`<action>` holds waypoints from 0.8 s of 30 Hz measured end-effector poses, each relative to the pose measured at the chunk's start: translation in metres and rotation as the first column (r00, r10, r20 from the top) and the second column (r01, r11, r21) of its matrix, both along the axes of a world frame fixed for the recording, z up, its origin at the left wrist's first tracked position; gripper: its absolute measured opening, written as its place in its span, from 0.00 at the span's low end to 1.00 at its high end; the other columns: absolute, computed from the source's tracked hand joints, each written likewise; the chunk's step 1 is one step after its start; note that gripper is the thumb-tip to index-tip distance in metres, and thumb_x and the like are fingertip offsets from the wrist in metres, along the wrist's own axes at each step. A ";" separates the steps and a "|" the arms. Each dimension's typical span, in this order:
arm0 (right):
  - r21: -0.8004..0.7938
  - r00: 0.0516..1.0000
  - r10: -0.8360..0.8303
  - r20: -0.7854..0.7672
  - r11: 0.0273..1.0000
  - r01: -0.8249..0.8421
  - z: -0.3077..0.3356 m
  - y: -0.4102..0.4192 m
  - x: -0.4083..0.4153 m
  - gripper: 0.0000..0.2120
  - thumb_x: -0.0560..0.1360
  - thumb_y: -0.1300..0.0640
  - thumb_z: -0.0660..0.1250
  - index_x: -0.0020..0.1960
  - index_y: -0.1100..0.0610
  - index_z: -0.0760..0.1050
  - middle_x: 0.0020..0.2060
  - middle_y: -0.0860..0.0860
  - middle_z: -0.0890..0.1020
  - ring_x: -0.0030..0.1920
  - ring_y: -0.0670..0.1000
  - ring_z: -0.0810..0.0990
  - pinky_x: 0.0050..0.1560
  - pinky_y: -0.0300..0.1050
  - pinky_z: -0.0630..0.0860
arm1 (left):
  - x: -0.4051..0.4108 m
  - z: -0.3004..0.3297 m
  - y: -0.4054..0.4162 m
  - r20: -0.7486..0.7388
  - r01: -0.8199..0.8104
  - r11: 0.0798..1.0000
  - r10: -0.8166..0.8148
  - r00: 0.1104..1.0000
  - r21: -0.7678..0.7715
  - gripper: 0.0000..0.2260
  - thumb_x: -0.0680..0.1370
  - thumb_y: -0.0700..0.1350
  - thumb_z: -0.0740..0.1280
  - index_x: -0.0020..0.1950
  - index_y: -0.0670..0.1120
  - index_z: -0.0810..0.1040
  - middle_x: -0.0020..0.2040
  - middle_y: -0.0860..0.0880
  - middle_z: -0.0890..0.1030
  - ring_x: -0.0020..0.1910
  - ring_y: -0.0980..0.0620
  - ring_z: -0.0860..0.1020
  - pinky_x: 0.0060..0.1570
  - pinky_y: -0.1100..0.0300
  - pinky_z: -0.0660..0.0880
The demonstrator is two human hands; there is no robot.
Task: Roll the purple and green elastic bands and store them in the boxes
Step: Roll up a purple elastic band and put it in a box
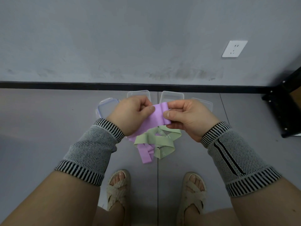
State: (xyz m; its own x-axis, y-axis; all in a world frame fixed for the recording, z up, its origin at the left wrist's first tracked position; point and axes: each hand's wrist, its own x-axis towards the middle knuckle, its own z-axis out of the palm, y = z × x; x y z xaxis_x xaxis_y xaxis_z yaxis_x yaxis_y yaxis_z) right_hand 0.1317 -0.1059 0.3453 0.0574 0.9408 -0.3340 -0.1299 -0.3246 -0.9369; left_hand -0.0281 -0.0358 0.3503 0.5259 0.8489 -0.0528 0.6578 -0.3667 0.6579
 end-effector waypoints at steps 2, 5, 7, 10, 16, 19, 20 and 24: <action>0.004 1.000 -0.018 0.003 1.000 0.018 0.001 0.000 0.000 0.08 0.73 0.70 0.66 0.47 0.59 0.78 0.34 0.55 0.81 0.30 0.46 0.80 0.34 0.37 0.79 | 0.001 0.000 -0.001 -0.011 0.010 1.000 -0.010 1.000 0.016 0.07 0.78 0.46 0.63 0.39 0.51 0.72 0.31 0.55 0.73 0.31 0.61 0.70 0.30 0.73 0.64; 0.009 0.999 -0.031 0.018 0.999 0.031 0.000 0.001 -0.001 0.07 0.72 0.70 0.68 0.46 0.59 0.78 0.33 0.55 0.81 0.29 0.47 0.79 0.34 0.38 0.79 | 0.003 0.000 -0.002 0.030 0.005 1.000 -0.005 1.000 -0.021 0.09 0.78 0.46 0.63 0.38 0.51 0.72 0.32 0.54 0.73 0.31 0.59 0.69 0.29 0.71 0.64; 0.020 0.999 -0.031 0.031 0.999 0.031 0.000 0.002 -0.001 0.07 0.71 0.69 0.69 0.45 0.59 0.79 0.33 0.56 0.81 0.30 0.49 0.79 0.36 0.40 0.79 | 0.004 -0.002 -0.002 0.084 -0.026 0.997 0.033 0.996 -0.079 0.10 0.78 0.45 0.63 0.36 0.51 0.72 0.32 0.53 0.74 0.30 0.58 0.70 0.30 0.67 0.66; 0.052 0.997 -0.034 0.072 0.998 0.031 -0.001 0.002 -0.004 0.08 0.69 0.69 0.71 0.43 0.57 0.79 0.32 0.56 0.82 0.33 0.52 0.79 0.40 0.45 0.79 | 0.008 -0.001 -0.005 0.216 -0.068 0.977 0.113 0.970 -0.202 0.08 0.75 0.49 0.67 0.37 0.49 0.76 0.32 0.53 0.77 0.28 0.61 0.71 0.30 0.68 0.68; 0.184 0.959 -0.018 0.282 0.982 -0.035 -0.002 0.001 -0.007 0.23 0.66 0.64 0.76 0.56 0.49 0.74 0.36 0.50 0.84 0.37 0.48 0.83 0.46 0.44 0.80 | 0.005 0.004 -0.004 0.275 -0.089 0.968 0.153 0.949 -0.234 0.09 0.73 0.50 0.70 0.41 0.45 0.81 0.36 0.48 0.81 0.32 0.57 0.74 0.35 0.63 0.71; 0.232 0.927 0.056 0.370 0.961 -0.151 -0.001 -0.003 -0.008 0.36 0.64 0.64 0.77 0.64 0.44 0.67 0.40 0.49 0.83 0.42 0.46 0.82 0.45 0.39 0.78 | 0.001 0.007 -0.004 0.298 -0.095 0.960 0.175 0.938 -0.265 0.10 0.75 0.49 0.68 0.42 0.42 0.81 0.35 0.48 0.81 0.30 0.58 0.73 0.33 0.64 0.71; 0.246 0.915 0.068 0.397 0.953 -0.178 -0.001 -0.004 -0.009 0.36 0.64 0.64 0.77 0.64 0.43 0.67 0.40 0.48 0.81 0.42 0.46 0.82 0.44 0.38 0.77 | 0.001 0.008 -0.004 0.292 -0.086 0.961 0.165 0.942 -0.264 0.10 0.76 0.48 0.68 0.42 0.42 0.81 0.33 0.49 0.80 0.29 0.59 0.73 0.32 0.66 0.71; 0.265 0.896 0.070 0.439 0.942 -0.204 0.001 -0.004 -0.013 0.32 0.64 0.65 0.77 0.62 0.45 0.69 0.36 0.47 0.78 0.36 0.45 0.78 0.42 0.39 0.77 | -0.002 0.011 -0.004 0.269 -0.049 0.962 0.123 0.955 -0.268 0.08 0.77 0.47 0.66 0.42 0.44 0.82 0.31 0.52 0.79 0.27 0.61 0.72 0.29 0.69 0.69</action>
